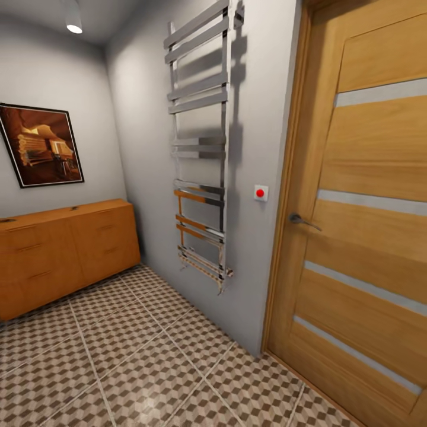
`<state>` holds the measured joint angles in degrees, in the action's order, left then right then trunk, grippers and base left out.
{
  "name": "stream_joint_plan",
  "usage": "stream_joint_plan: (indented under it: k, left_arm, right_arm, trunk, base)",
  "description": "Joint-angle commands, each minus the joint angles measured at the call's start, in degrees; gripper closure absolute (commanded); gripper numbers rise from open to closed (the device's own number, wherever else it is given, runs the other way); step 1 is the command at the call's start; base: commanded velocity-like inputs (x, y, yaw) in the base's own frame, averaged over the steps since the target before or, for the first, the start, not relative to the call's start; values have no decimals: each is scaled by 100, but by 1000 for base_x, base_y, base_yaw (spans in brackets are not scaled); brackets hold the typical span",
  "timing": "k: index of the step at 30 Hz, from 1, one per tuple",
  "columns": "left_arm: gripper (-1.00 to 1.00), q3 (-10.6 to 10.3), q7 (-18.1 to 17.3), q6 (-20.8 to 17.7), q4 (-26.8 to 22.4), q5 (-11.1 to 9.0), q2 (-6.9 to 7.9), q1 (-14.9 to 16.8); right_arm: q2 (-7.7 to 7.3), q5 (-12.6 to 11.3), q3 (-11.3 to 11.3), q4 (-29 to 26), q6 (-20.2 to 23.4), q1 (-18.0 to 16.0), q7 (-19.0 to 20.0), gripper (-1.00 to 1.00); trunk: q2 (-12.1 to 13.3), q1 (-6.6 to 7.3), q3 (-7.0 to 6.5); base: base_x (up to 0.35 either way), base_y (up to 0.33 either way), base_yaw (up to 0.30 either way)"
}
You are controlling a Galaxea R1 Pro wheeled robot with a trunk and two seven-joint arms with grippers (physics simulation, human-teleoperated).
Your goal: Take the four mousetraps from the cabinet in the bathroom and place them on the bathroom floor. Make sure all four end up on the same floor surface, and ensure that at least two of them are either under or directly next to the same bathroom sink.
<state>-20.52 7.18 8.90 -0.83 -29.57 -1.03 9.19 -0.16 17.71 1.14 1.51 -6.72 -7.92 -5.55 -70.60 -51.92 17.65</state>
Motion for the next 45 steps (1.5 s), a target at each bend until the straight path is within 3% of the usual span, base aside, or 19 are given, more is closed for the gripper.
stream_joint_plan:
  k: [1, 26, 45]
  left_arm:
    - [-100, -49, 21, 16, 4, -41, -2, 4]
    - [-100, -49, 21, 16, 4, -41, -2, 4]
    - [-100, -49, 20, 16, 4, -41, -2, 4]
  right_arm:
    - [0, 42, 9, 16, -28, -5, -28, -100]
    - [-1, 105, -9, 16, -86, -4, -49, -100]
    - [-1, 110, -7, 16, -93, -7, -57, -100]
  trunk:
    - [-5, 0, 15]
    - [-5, 0, 116]
    - [-5, 0, 117]
  base:
    - [0, 0, 148]
    - [0, 0, 86]
    - [0, 0, 255]
